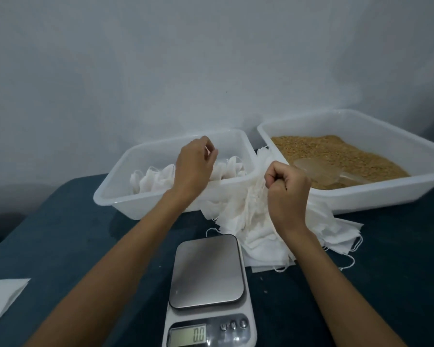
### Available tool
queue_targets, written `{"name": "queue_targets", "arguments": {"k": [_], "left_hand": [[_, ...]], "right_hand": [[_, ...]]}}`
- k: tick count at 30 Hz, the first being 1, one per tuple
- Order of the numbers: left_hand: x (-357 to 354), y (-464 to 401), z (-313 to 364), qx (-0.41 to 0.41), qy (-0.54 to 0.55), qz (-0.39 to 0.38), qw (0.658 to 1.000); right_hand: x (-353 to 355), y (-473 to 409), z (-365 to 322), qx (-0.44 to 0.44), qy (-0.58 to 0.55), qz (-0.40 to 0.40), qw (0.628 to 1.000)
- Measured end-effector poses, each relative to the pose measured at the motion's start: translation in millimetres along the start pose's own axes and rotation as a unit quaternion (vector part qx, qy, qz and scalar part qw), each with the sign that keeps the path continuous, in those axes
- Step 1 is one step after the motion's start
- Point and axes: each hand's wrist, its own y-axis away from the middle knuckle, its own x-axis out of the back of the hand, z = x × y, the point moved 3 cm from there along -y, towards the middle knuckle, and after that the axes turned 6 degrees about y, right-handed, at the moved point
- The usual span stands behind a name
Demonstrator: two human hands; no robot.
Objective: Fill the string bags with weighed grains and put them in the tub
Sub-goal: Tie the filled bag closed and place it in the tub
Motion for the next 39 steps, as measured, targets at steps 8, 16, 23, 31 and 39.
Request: {"name": "queue_targets", "arguments": {"k": [8, 16, 23, 31, 39], "left_hand": [[-18.2, 79.3, 4.4, 0.026, -0.18, -0.178, 0.967], [-35.3, 78.0, 9.2, 0.02, -0.14, -0.132, 0.981], [-14.9, 84.4, 14.0, 0.029, -0.093, -0.085, 0.992], [37.6, 123.1, 0.9, 0.263, 0.509, -0.024, 0.819], [28.8, 134.6, 0.6, 0.258, 0.52, -0.011, 0.814]], "right_hand": [[-5.2, 4.9, -1.6, -0.008, 0.009, -0.027, 1.0], [-7.2, 5.5, -0.2, -0.004, 0.02, -0.033, 0.999], [-6.5, 6.6, -1.6, -0.006, 0.008, -0.042, 0.999], [-23.1, 17.0, -9.5, -0.101, -0.112, -0.171, 0.974], [-38.5, 29.9, -6.2, -0.171, -0.152, -0.369, 0.901]]}}
